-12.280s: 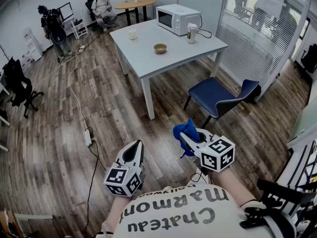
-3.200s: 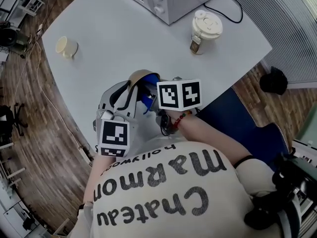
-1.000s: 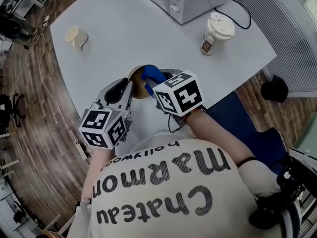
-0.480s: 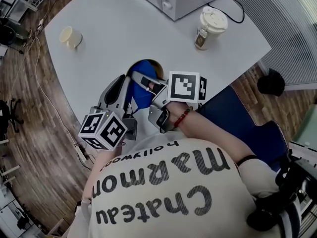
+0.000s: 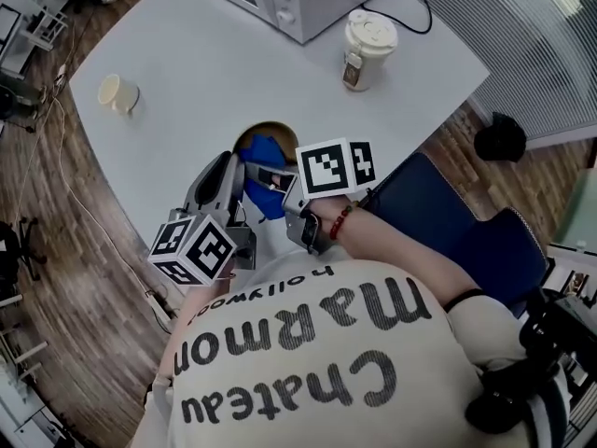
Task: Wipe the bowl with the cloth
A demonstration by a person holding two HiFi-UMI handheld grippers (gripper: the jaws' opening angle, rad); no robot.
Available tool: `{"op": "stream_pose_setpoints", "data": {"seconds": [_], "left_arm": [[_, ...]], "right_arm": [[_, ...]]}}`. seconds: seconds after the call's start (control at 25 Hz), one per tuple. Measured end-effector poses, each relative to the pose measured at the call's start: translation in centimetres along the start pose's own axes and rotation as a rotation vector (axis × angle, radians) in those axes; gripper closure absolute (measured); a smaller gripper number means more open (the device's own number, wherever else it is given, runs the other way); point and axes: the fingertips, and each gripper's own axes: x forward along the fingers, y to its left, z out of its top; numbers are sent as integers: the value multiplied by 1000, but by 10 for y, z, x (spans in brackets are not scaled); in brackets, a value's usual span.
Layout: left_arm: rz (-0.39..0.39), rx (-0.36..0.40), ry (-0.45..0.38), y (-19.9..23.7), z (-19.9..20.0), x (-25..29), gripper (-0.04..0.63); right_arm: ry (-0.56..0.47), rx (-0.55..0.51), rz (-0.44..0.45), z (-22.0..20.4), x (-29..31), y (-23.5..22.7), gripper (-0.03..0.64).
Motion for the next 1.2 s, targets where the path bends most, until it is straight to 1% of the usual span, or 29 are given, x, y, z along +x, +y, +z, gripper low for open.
{"op": "stream_pose_setpoints", "data": {"seconds": [0.28, 0.4, 0.52, 0.6, 0.72, 0.88, 1.04, 1.2], "left_arm": [[4, -4, 26, 2, -5, 9, 535], [-1, -3, 44, 0, -8, 13, 535], [-29, 24, 85, -7, -12, 14, 536], [-44, 64, 118, -12, -14, 15, 537], [-62, 119, 174, -14, -18, 15, 537], [-120, 144, 253, -19, -27, 12, 537], [-137, 136, 290, -18, -34, 18, 540], [-134, 107, 298, -16, -36, 21, 545]], "right_arm": [[132, -250, -154, -5, -8, -30, 578], [154, -402, -230, 5, -16, -42, 578], [182, -559, -273, 14, -25, -48, 578], [187, -616, -283, 18, -30, -53, 578], [186, -619, -299, 22, -38, -63, 578], [187, -615, -315, 22, -45, -71, 578], [181, -651, -346, 26, -53, -77, 578], [129, -625, -357, 38, -61, -77, 578]]}}
